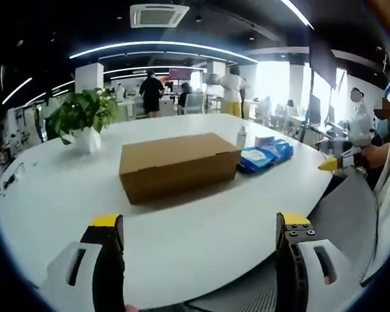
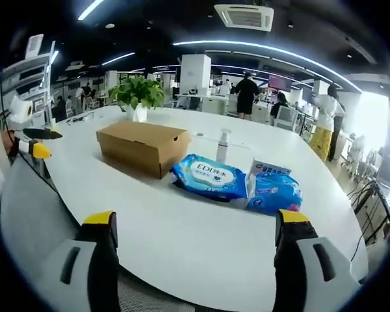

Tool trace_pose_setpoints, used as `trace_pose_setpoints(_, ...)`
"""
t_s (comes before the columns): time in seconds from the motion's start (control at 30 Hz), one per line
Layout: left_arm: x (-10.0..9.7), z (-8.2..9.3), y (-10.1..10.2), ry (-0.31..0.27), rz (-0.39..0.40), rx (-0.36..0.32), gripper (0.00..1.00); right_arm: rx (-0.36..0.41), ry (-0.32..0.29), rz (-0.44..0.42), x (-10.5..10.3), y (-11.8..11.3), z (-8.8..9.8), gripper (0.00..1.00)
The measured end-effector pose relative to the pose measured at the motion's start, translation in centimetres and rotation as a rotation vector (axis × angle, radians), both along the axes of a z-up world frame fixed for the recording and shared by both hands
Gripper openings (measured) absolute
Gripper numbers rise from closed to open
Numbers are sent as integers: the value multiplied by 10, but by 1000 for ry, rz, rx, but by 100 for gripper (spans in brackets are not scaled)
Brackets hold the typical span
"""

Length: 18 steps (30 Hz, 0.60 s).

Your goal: Operate the shoe box by opening the lid, removing the specified soft item, and placing it in the target area until the item is outside and the box remains undamaged.

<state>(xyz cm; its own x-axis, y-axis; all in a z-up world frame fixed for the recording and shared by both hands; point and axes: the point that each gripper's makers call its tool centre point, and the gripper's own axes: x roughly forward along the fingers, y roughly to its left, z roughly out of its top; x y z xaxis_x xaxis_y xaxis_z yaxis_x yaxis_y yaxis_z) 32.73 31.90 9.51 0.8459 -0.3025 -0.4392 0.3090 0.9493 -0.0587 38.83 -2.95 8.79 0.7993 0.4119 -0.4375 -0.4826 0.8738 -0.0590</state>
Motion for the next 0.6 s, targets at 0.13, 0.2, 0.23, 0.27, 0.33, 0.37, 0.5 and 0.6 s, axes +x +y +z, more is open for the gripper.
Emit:
trace_pose_setpoints(0.13, 0, 0, 1, 3, 5, -3, 99, -3, -1, -1, 1, 0, 3, 96)
trace_pose_setpoints(0.2, 0, 0, 1, 5, 6, -3, 99, -2, -1, 2, 2, 0, 4, 96)
trace_pose_setpoints(0.23, 0, 0, 1, 5, 5, -2, 99, -1, 0, 4, 3, 0, 4, 96)
trace_pose_setpoints(0.27, 0, -1, 1, 6, 3, -3, 99, -2, 0, 5, 3, 1, 4, 96)
trace_pose_setpoints(0.33, 0, 0, -1, 8, -2, -3, 99, -4, -1, 7, 4, 1, 6, 96)
trace_pose_setpoints(0.37, 0, 1, -1, 4, -4, -1, 99, 0, -2, 8, 4, 2, 7, 96)
trace_pose_setpoints(0.5, 1, 2, -1, 3, 1, -6, 99, 5, -7, 5, 6, 1, 10, 96)
trace_pose_setpoints(0.6, 0, 1, 0, 8, 5, -6, 99, 3, -3, 5, 6, 1, 9, 96)
